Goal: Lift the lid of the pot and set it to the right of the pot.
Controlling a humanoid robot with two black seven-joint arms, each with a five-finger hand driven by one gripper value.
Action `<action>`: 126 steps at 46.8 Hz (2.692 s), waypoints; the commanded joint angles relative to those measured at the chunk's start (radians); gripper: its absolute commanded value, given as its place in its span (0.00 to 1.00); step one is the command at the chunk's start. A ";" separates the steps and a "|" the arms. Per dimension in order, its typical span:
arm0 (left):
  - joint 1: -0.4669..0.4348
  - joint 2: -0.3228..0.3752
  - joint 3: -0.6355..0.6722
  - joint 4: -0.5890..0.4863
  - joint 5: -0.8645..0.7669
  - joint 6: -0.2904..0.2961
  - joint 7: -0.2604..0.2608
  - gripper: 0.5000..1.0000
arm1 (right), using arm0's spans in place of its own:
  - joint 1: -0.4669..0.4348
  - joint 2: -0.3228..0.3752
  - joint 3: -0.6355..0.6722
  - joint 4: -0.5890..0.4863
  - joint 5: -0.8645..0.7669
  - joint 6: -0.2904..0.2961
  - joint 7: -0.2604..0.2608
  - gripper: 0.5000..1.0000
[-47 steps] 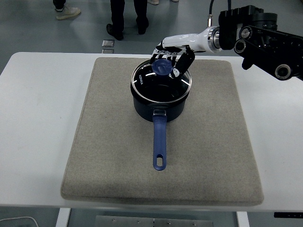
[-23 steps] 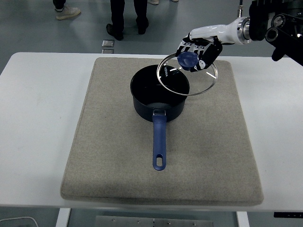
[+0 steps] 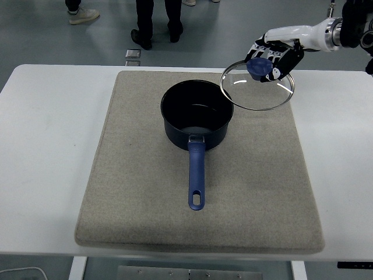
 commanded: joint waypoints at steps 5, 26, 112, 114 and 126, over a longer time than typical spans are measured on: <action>0.000 0.000 -0.001 -0.001 0.000 0.000 0.000 1.00 | -0.048 -0.021 -0.002 -0.010 0.000 -0.030 0.000 0.00; 0.000 0.000 0.001 -0.001 0.000 0.000 0.000 1.00 | -0.153 -0.021 0.001 -0.053 0.000 -0.164 0.000 0.00; 0.000 0.000 0.001 0.001 0.000 0.000 0.000 1.00 | -0.244 0.035 0.100 -0.051 0.489 -0.292 0.003 0.86; 0.000 0.000 0.001 -0.001 0.000 0.000 0.000 1.00 | -0.246 0.037 0.098 -0.051 0.531 -0.309 0.003 0.86; 0.000 0.000 0.001 0.001 0.000 0.000 0.000 1.00 | -0.269 0.051 0.113 -0.051 0.591 -0.375 0.003 0.86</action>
